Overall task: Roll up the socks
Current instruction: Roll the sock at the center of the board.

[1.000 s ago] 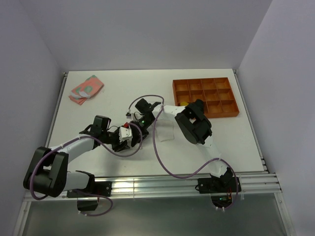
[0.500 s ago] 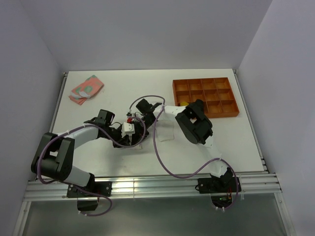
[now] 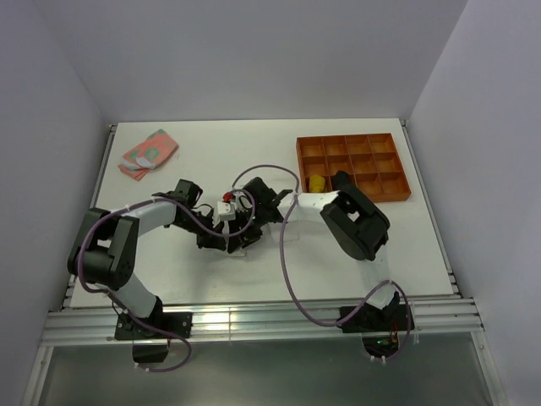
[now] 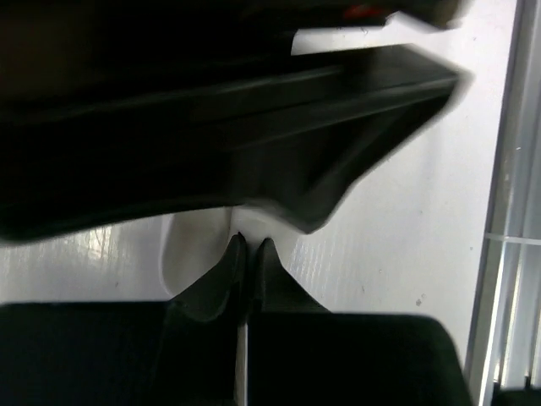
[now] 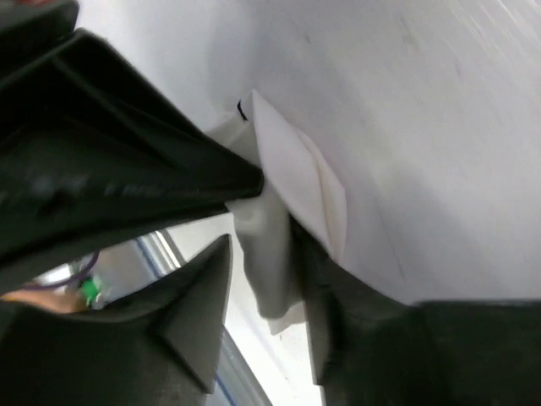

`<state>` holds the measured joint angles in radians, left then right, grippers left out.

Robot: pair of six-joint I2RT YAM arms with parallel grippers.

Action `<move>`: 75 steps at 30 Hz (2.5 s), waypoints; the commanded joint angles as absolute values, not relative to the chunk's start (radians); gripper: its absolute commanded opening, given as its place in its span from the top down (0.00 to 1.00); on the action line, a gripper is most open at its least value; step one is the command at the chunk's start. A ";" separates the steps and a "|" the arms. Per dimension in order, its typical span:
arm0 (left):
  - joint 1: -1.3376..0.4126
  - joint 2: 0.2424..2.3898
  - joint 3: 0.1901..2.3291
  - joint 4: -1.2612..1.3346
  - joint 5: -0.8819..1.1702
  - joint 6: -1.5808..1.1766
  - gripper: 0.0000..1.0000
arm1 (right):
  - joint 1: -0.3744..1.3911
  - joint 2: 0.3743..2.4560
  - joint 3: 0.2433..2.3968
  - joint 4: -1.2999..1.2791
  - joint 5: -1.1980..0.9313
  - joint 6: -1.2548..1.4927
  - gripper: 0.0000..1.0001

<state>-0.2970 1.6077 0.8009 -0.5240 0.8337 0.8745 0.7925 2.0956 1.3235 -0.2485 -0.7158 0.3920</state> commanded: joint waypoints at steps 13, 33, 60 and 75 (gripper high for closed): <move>-0.236 1.882 1.018 -0.918 0.821 0.949 1.00 | 0.816 1.678 0.764 0.241 -0.197 0.575 0.45; -0.232 2.127 1.226 -1.137 0.767 0.884 1.00 | 1.308 1.790 1.060 0.029 0.443 0.127 0.45; -0.236 2.232 1.321 -1.309 0.773 0.933 1.00 | 1.382 1.956 1.157 -0.023 0.506 0.011 0.49; -0.227 2.067 1.354 -1.177 0.903 0.810 0.70 | 1.307 1.852 1.042 -0.060 0.350 0.152 0.95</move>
<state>-0.2314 2.1658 1.3163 -1.2984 0.8600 0.8482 1.3289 1.8999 1.0801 -0.0139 0.4133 0.0933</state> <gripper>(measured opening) 0.287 0.217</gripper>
